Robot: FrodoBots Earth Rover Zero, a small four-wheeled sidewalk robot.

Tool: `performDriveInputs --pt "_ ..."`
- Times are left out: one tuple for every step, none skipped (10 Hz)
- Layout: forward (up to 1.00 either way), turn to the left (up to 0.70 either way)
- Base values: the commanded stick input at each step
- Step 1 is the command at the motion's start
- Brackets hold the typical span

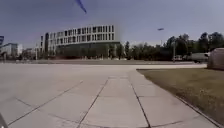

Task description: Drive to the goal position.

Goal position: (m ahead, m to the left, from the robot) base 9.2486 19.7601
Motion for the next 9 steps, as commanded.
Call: performDriveInputs --pt "0.00 1.00" --pt "0.00 1.00" --pt "0.00 1.00" --pt "0.00 1.00" --pt "0.00 1.00" --pt "0.00 1.00" --pt "0.00 1.00" --pt "0.00 1.00" --pt "0.00 1.00"
